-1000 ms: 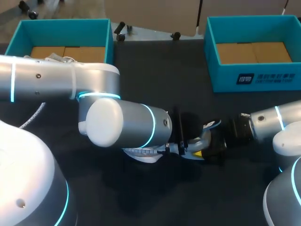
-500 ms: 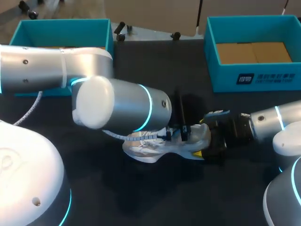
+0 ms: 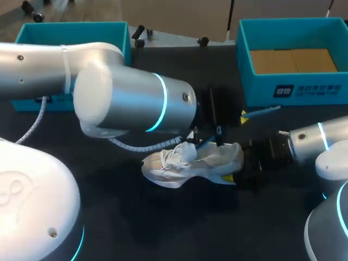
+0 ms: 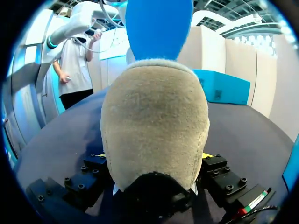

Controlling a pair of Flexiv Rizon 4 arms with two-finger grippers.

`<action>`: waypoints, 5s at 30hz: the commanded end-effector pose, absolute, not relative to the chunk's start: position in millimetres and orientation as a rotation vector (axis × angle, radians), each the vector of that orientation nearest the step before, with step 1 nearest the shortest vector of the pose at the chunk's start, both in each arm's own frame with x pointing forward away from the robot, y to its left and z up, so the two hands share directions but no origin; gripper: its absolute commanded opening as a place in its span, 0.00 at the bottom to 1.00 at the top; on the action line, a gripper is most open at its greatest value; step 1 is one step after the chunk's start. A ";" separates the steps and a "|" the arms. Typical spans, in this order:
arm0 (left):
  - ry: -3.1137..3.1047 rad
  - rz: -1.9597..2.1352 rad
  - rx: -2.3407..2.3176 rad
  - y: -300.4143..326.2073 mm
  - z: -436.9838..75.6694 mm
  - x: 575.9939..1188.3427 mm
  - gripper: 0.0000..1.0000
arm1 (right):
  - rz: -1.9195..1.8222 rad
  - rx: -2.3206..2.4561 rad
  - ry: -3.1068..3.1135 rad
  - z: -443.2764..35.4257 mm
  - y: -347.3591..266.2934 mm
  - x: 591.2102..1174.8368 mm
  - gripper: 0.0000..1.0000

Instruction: Take the shoe out of the shoebox, open the shoe tongue, remove and reinsert the insole, then place the shoe into the shoebox

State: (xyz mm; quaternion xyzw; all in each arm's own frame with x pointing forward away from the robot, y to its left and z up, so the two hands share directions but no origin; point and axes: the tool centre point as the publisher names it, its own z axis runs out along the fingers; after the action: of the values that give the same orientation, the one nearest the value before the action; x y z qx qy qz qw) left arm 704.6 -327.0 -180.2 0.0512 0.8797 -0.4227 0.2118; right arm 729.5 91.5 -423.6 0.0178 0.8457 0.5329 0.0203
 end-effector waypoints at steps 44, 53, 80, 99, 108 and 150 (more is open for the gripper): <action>2.530 -1.617 0.812 -320.2 -64.3 698.8 0.00 | 1.648 0.057 2.625 -424.3 92.3 728.7 0.00; 2.585 -1.451 0.876 -325.5 -67.3 698.5 0.00 | 1.648 0.057 2.625 -424.3 92.3 728.7 0.00; 2.976 -1.495 1.065 -314.9 -72.2 712.3 0.00 | 1.648 0.057 2.625 -424.3 92.3 728.7 0.00; 2.934 -1.476 1.183 -292.7 -19.7 708.1 0.00 | 1.648 0.057 2.625 -424.3 92.3 728.7 0.00; 2.808 -1.796 1.180 -276.1 10.3 697.5 0.00 | 1.648 0.057 2.625 -424.3 92.3 728.7 0.00; 2.270 -2.332 0.506 -256.1 39.0 664.9 0.00 | 1.648 0.057 2.625 -424.3 92.3 728.7 0.00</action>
State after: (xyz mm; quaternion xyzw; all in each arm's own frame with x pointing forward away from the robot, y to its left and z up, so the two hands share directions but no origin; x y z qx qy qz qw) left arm 667.9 -256.9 40.1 0.1637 0.6863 -0.7033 -0.0868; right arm 729.4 91.5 -423.5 0.0178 0.8458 0.5328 0.0203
